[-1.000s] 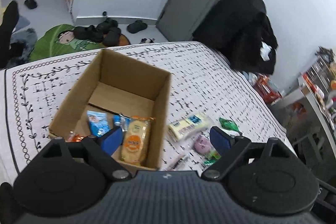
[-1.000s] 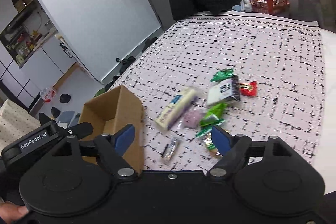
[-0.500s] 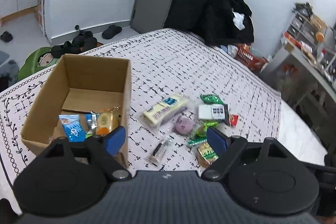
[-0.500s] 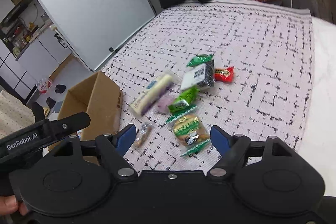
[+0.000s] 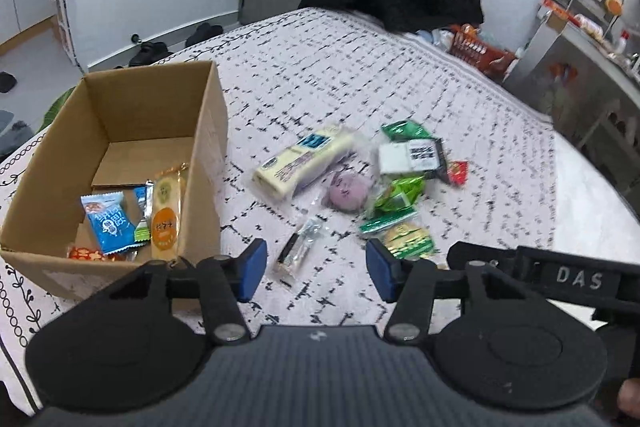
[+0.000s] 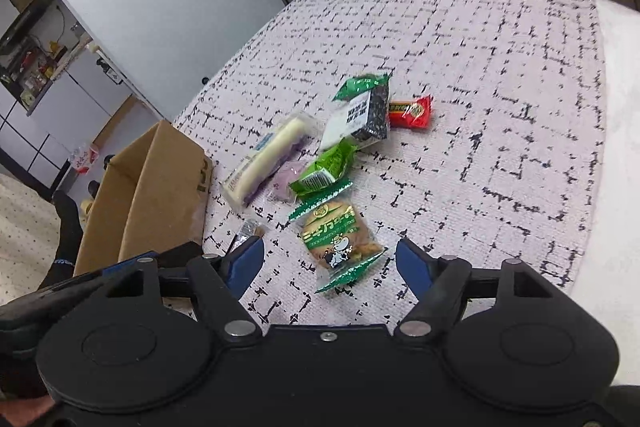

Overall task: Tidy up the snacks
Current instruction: 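Move both open grippers back toward the remaining snacks, then lower the left gripper to the clear stick pack while the right grasps the round biscuit pack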

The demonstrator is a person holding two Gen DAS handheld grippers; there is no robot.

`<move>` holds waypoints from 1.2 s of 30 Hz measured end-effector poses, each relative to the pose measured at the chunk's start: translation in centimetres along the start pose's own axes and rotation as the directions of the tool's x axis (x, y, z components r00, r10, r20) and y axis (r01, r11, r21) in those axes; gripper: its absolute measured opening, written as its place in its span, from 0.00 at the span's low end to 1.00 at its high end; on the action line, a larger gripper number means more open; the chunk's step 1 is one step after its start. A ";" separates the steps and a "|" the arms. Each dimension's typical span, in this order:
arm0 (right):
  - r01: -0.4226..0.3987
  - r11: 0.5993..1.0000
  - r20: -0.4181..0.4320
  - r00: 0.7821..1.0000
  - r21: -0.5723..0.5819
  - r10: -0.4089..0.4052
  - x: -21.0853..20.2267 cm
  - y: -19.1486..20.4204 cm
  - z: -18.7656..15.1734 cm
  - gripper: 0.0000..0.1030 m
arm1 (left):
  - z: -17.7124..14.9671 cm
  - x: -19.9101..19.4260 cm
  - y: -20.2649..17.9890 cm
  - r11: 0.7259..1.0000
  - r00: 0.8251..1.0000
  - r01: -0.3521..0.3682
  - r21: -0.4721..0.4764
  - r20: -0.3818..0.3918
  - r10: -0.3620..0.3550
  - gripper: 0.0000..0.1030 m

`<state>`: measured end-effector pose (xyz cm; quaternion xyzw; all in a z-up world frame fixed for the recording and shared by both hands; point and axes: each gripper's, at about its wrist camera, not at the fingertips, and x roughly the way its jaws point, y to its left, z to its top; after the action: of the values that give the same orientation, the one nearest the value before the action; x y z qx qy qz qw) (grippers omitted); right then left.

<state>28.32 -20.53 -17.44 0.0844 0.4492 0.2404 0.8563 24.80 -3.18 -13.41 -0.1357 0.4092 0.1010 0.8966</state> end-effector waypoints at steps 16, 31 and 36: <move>0.002 1.000 -0.062 0.998 -0.030 -0.004 4.8 -0.4 0.8 0.65 | -1.3 4.9 -0.9 0.997 0.998 -0.063 0.040 -0.020 0.064 0.45; 0.059 0.997 -0.084 0.994 -0.055 -0.064 6.5 -0.7 0.8 0.46 | -2.3 7.1 -0.4 0.995 0.994 -0.103 -0.001 -0.031 0.103 0.27; 0.081 0.996 -0.068 0.994 -0.048 -0.084 5.9 -0.9 0.7 0.43 | -2.2 6.8 0.0 0.995 0.996 -0.090 -0.035 -0.027 0.089 0.22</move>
<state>32.07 -18.38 -21.63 0.0380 0.4766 0.2176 0.8509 27.58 -3.42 -19.97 -0.1350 0.4244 0.1467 0.8832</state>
